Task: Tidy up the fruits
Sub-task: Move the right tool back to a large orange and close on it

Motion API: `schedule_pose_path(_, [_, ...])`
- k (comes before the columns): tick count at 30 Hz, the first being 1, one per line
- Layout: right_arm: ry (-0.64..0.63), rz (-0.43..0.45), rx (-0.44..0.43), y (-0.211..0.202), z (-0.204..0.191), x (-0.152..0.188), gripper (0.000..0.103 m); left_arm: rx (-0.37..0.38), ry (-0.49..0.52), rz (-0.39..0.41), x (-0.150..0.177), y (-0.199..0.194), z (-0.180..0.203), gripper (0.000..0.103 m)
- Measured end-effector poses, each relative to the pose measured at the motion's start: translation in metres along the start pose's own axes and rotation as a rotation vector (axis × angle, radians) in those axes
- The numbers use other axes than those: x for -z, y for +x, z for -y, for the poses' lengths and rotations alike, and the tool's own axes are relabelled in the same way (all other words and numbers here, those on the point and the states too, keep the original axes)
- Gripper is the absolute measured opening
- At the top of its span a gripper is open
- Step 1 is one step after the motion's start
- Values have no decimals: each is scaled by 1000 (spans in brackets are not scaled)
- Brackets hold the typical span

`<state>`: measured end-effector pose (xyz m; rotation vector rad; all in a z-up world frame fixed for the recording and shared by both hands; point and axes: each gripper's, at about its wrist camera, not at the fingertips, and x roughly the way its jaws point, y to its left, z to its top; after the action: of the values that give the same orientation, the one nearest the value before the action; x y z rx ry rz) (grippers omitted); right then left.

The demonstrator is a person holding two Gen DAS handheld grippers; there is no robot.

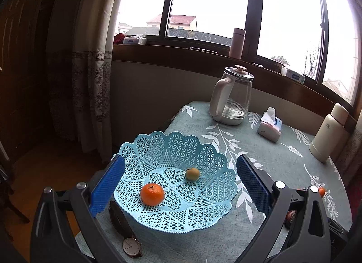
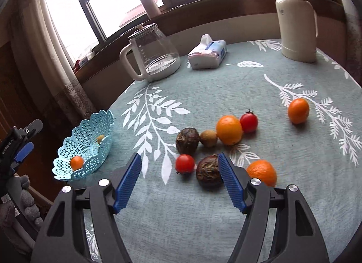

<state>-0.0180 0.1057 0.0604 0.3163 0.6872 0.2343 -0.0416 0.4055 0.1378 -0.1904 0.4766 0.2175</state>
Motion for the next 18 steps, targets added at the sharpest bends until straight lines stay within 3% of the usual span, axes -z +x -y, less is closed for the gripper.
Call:
schedule_pose_path(11, [3, -9, 168, -4, 40, 11, 71, 25, 44, -15, 6, 1, 17, 100])
schedule_pose_path(18, [14, -20, 207, -2, 51, 11, 71, 35, 65, -20, 10, 0, 24, 100])
